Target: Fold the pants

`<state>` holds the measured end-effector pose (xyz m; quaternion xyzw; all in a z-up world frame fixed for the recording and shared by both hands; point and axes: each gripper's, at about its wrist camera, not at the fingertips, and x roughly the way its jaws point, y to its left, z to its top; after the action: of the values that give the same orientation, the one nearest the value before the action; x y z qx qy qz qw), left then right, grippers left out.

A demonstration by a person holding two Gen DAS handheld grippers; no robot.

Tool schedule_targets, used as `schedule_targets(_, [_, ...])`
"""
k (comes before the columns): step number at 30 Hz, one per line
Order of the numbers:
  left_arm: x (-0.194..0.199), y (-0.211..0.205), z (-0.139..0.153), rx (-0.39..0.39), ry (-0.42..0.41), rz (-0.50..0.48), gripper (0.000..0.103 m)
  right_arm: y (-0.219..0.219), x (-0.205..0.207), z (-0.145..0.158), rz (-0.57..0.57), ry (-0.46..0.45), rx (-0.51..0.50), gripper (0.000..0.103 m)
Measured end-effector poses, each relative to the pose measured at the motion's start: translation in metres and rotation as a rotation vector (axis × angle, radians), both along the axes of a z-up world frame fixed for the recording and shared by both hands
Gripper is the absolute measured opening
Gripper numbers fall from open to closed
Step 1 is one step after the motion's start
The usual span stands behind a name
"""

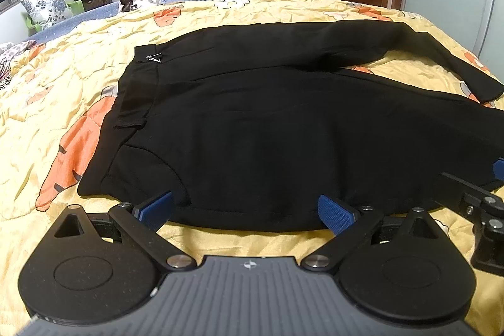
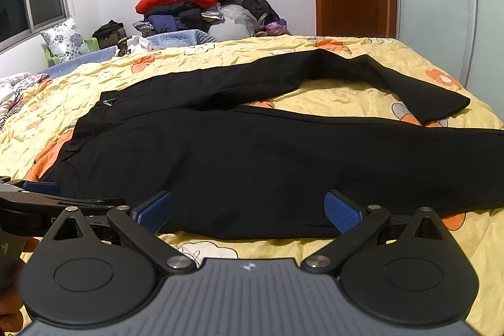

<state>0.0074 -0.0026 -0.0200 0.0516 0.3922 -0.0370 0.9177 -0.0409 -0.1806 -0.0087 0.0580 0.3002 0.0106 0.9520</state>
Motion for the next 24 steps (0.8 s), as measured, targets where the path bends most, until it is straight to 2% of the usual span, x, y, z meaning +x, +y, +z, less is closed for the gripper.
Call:
schedule_targets(3, [0.001, 0.001, 0.0, 0.002, 0.001, -0.002, 0.1, -0.003, 0.0, 0.003, 0.004, -0.03, 0.013, 0.103])
schedule_targets(6, [0.004, 0.004, 0.001, -0.001, -0.001, -0.005, 0.1, -0.009, -0.001, 0.011, 0.031, -0.098, 0.055, 0.103])
schedule_targets(9, [0.01, 0.01, 0.005, -0.008, -0.012, 0.006, 0.1, -0.012, 0.006, 0.02, 0.129, -0.191, 0.063, 0.103])
schedule_targets(12, [0.018, 0.019, 0.012, -0.016, -0.025, 0.012, 0.1, -0.007, 0.035, 0.029, 0.268, -0.129, 0.027, 0.103])
schedule_targets(13, [0.021, 0.023, 0.015, -0.018, -0.039, 0.017, 0.1, -0.006, 0.043, 0.033, 0.3, -0.134, 0.027, 0.103])
schedule_targets(16, [0.033, 0.034, 0.022, -0.021, -0.071, 0.034, 0.101, -0.007, 0.064, 0.048, 0.338, -0.245, 0.01, 0.103])
schedule_targets(17, [0.039, 0.039, 0.024, -0.018, -0.075, 0.045, 0.101, -0.008, 0.079, 0.054, 0.345, -0.253, 0.011, 0.103])
schedule_targets(20, [0.06, 0.054, 0.029, -0.005, -0.083, 0.091, 0.101, -0.01, 0.144, 0.061, 0.384, -0.174, 0.04, 0.103])
schedule_targets(22, [0.075, 0.065, 0.031, -0.002, -0.089, 0.111, 0.101, -0.01, 0.188, 0.062, 0.377, -0.175, 0.032, 0.103])
schedule_targets(24, [0.093, 0.079, 0.033, -0.003, -0.085, 0.146, 0.101, -0.005, 0.234, 0.059, 0.445, -0.159, 0.006, 0.103])
